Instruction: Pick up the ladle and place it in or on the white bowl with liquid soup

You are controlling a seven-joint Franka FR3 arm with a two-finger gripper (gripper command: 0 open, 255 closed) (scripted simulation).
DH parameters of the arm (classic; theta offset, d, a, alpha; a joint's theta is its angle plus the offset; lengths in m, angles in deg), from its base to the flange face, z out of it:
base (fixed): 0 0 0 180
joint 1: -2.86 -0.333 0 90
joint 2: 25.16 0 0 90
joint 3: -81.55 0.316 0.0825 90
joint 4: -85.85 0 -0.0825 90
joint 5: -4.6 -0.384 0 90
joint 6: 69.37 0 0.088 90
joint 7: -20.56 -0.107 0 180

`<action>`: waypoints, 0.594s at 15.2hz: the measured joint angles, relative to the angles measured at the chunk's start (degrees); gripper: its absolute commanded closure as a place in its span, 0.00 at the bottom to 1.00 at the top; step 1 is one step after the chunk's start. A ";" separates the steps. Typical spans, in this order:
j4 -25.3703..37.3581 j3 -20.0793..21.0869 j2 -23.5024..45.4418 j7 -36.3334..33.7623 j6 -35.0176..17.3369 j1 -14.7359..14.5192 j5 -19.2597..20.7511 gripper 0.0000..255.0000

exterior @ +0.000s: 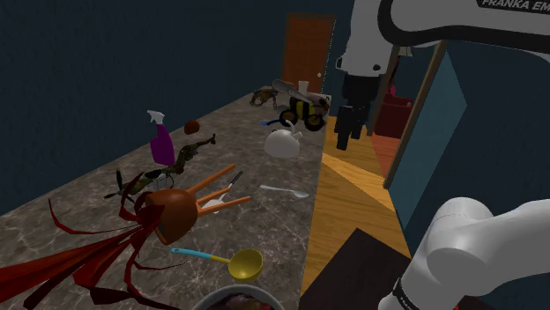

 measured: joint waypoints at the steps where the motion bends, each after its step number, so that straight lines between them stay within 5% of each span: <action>1: 0.00 0.00 0.00 0.00 0.00 0.00 0.00 0.00; 9: -4.93 3.57 7.16 -0.33 -11.37 -2.88 -3.99 0.00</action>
